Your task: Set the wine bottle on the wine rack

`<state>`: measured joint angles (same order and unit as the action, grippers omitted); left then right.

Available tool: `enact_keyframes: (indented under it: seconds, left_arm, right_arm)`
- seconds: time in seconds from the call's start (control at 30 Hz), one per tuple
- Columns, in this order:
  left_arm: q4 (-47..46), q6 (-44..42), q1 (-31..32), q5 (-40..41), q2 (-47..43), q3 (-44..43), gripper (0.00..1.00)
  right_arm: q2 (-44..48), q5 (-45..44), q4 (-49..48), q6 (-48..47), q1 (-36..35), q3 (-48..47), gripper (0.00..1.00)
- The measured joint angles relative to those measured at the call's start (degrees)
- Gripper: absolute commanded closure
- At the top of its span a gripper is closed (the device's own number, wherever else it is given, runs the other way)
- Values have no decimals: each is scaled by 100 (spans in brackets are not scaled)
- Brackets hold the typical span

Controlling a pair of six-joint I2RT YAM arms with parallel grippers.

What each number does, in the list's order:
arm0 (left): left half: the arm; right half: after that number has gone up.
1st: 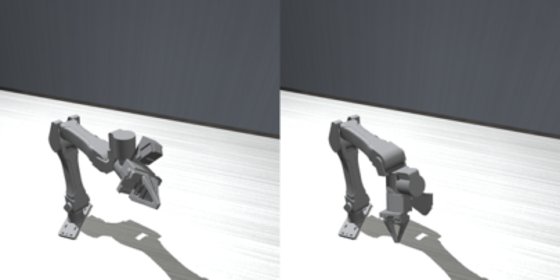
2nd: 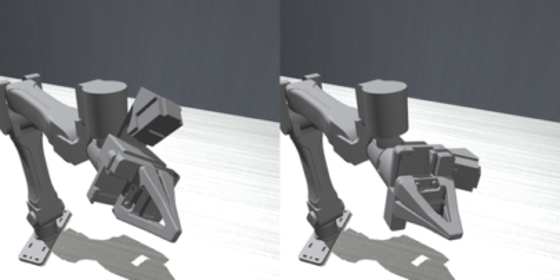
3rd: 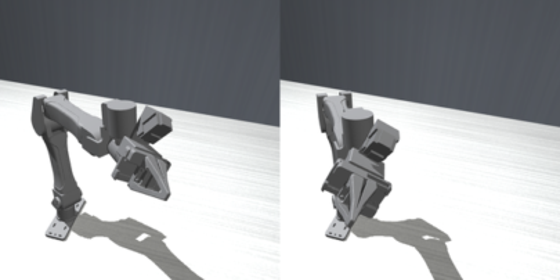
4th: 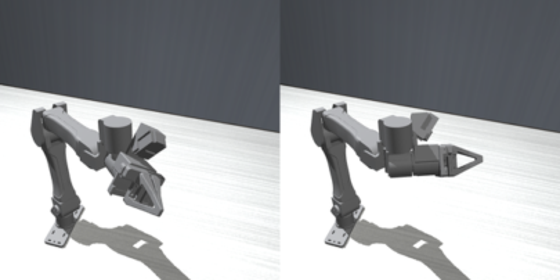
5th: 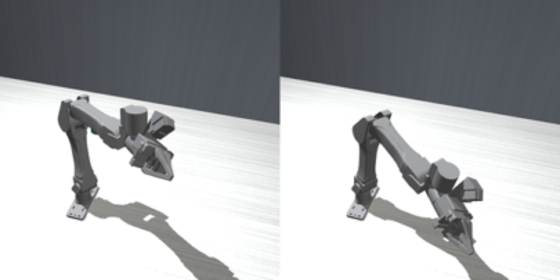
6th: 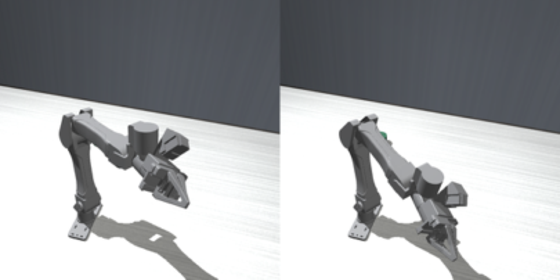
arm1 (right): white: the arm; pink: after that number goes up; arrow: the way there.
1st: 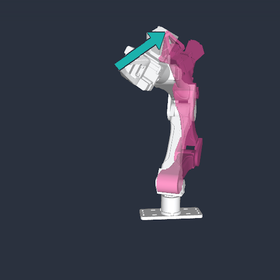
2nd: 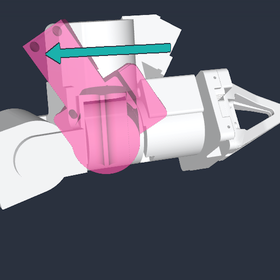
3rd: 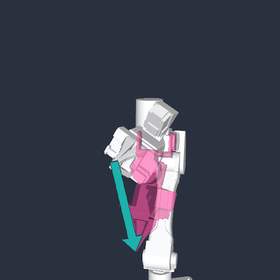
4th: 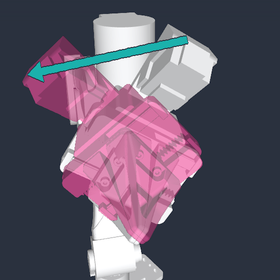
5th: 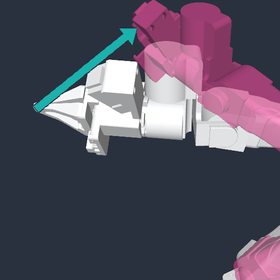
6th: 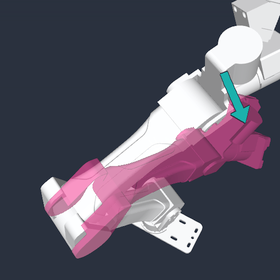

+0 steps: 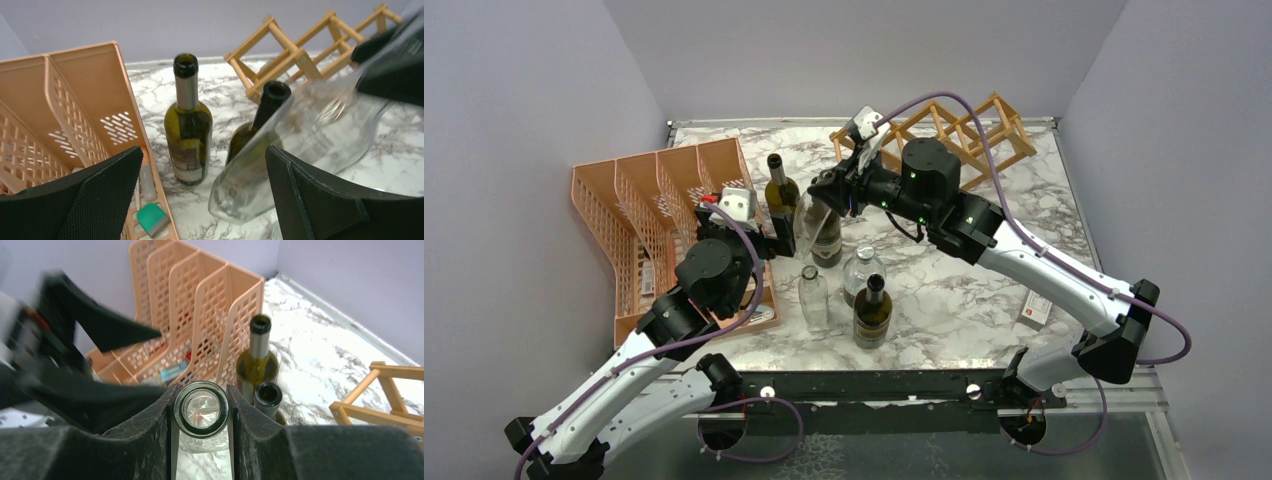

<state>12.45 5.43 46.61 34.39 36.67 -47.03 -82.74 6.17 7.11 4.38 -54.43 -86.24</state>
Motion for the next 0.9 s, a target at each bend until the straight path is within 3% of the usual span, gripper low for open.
enact_keyframes:
  seconds: [0.23, 0.6, 0.8, 0.9]
  left_arm:
    - [-205, -302, 2, -1086, 133, 411, 1]
    - [-754, -859, 0, -1932, 557, 407, 1]
    - [-1202, -1064, 2, -2201, 457, 409, 13]
    - [-1397, -1222, 2, -2354, 461, 409, 12]
  right_arm:
    - [31, -542, 446, 461, 4, -774, 99]
    - [31, -741, 1110, 1001, 0, -1467, 99]
    - [59, -695, 1285, 1108, 0, -1462, 99]
    - [146, -654, 1276, 1165, 0, -1416, 99]
